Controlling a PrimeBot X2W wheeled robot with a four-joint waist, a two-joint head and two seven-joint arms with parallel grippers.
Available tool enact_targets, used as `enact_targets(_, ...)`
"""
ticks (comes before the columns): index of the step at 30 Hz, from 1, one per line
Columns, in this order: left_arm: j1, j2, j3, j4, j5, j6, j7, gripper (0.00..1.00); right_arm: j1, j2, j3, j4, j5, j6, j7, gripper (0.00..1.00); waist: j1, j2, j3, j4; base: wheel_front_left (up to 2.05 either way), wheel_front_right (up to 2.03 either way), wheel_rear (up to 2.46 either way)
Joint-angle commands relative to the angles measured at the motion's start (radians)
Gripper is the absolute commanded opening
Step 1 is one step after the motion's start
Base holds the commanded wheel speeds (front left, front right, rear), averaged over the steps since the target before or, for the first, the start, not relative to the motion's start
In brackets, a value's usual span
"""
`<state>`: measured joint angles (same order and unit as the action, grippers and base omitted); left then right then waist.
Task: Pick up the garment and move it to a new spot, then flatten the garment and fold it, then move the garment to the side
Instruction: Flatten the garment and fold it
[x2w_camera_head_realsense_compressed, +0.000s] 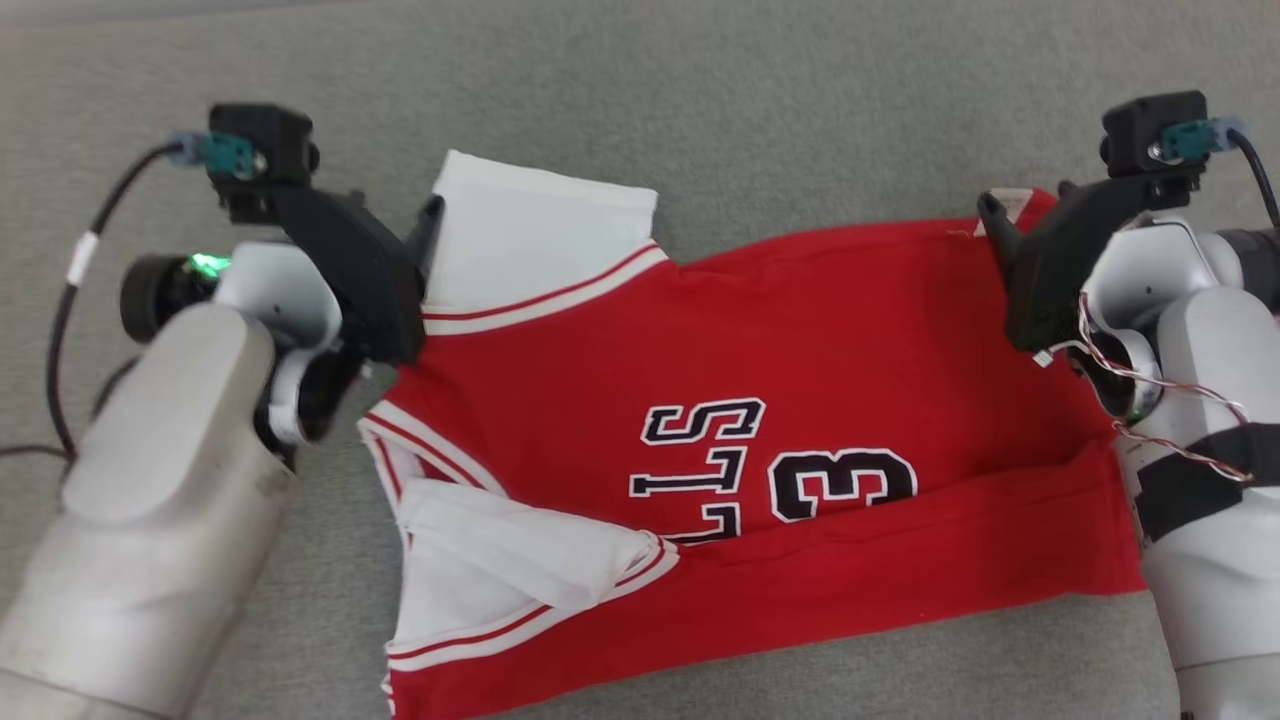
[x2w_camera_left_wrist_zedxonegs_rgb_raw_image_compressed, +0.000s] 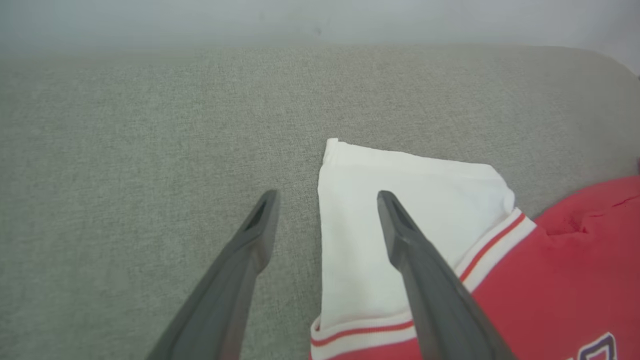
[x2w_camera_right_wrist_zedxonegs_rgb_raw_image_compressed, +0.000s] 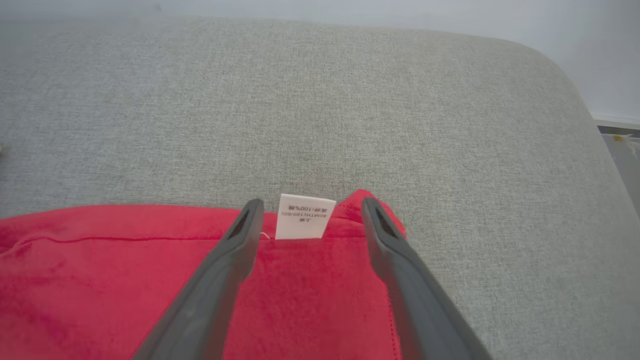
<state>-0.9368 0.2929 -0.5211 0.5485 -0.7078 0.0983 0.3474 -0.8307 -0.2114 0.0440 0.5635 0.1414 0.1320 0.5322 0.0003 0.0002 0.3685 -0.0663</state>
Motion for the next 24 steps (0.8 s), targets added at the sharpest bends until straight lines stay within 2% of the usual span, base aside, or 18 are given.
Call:
enact_targets(1,-0.031,0.014,-0.004,0.014,0.021,0.001,0.007,1.0,-0.02,0.001,0.012,0.01,0.011,-0.003,-0.013,1.0,-0.0003,-0.0002,0.06,-0.057,0.0,0.0,0.0)
enact_targets(6,-0.091,0.044,-0.027,0.072,0.06,0.009,0.038,1.0,-0.063,0.011,0.062,0.057,0.03,-0.003,-0.056,1.0,-0.0003,-0.0002,0.09,-0.093,0.0,0.0,0.0)
enact_targets(14,-0.13,0.036,-0.036,0.137,0.073,0.028,0.04,1.0,-0.116,0.03,0.08,0.126,0.058,-0.003,-0.12,1.0,-0.0003,-0.0002,0.12,-0.123,0.0,0.0,0.0)
enact_targets(15,-0.127,0.036,-0.04,0.15,0.069,0.029,0.058,0.9,-0.122,0.03,0.082,0.132,0.061,-0.003,-0.124,1.0,-0.0003,-0.0002,0.124,-0.124,0.0,0.0,0.0)
enact_targets(16,-0.127,0.036,-0.04,0.15,0.069,0.029,0.058,0.9,-0.122,0.03,0.082,0.132,0.061,-0.003,-0.124,1.0,-0.0003,-0.0002,0.124,-0.124,0.0,0.0,0.0)
enact_targets(17,-0.123,0.035,-0.041,0.158,0.06,0.024,0.071,0.42,-0.127,0.031,0.085,0.139,0.063,-0.003,-0.129,1.0,-0.0003,-0.0002,0.127,-0.126,0.0,0.0,0.0)
enact_targets(18,-0.116,0.029,-0.034,0.167,0.041,0.022,0.09,0.0,-0.132,0.03,0.088,0.144,0.066,-0.003,-0.132,1.0,-0.0003,-0.0002,0.128,-0.126,0.0,0.0,0.0)
enact_targets(24,-0.139,0.061,-0.026,0.144,0.029,0.016,0.128,0.0,-0.171,-0.015,0.119,0.132,0.092,-0.003,-0.129,1.0,-0.0003,-0.0002,0.142,-0.119,0.0,0.0,0.0)
